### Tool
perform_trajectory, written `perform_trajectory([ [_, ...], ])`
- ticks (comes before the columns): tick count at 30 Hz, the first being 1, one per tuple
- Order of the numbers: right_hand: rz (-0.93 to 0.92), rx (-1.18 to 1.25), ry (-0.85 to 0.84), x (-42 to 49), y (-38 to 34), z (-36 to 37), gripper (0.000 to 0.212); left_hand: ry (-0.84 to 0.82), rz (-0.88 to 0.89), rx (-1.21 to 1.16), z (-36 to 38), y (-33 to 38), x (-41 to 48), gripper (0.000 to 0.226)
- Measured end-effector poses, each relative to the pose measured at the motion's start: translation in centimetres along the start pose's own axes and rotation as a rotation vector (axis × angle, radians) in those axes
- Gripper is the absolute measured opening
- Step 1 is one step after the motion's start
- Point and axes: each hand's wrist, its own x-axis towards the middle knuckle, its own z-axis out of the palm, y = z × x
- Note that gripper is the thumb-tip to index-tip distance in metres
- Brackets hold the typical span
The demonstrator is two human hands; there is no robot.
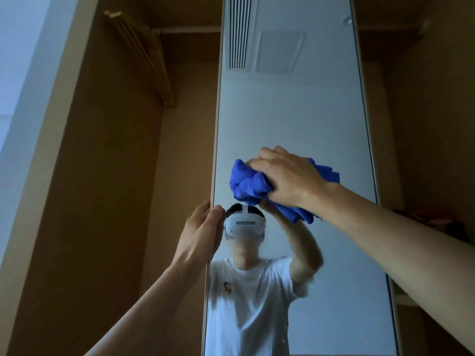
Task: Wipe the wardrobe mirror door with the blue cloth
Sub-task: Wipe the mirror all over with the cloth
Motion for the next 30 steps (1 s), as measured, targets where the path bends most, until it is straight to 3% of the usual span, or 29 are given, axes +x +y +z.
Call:
perform_trajectory([
  [11, -0.075, 0.079, -0.175, -7.8, -2.4, 2.7, 0.035, 0.085, 0.017, 0.128, 0.8, 0.6, -1.0, 0.005],
  [14, -0.088, 0.029, -0.175, -7.4, -1.7, 2.6, 0.038, 0.075, -0.034, 0.224, 1.0, 0.6, -1.2, 0.071],
  [15, -0.082, 0.011, -0.164, -6.9, -1.2, 2.3, 0.038, 0.089, -0.041, 0.256, 1.1, 0.5, -1.2, 0.081],
  [21, 0.064, -0.119, 0.018, -2.7, 3.2, -1.2, 0.017, 0.108, -0.038, 0.331, 1.4, 0.0, -1.2, 0.086],
  [25, 0.163, -0.123, 0.055, -1.2, 5.5, -2.6, 0.022, 0.122, -0.05, 0.371, 1.8, -0.2, -0.7, 0.081],
  [30, 0.083, -0.076, 0.033, -3.0, 5.0, -1.4, 0.008, 0.136, -0.068, 0.397, 2.7, 0.0, -0.8, 0.092],
])
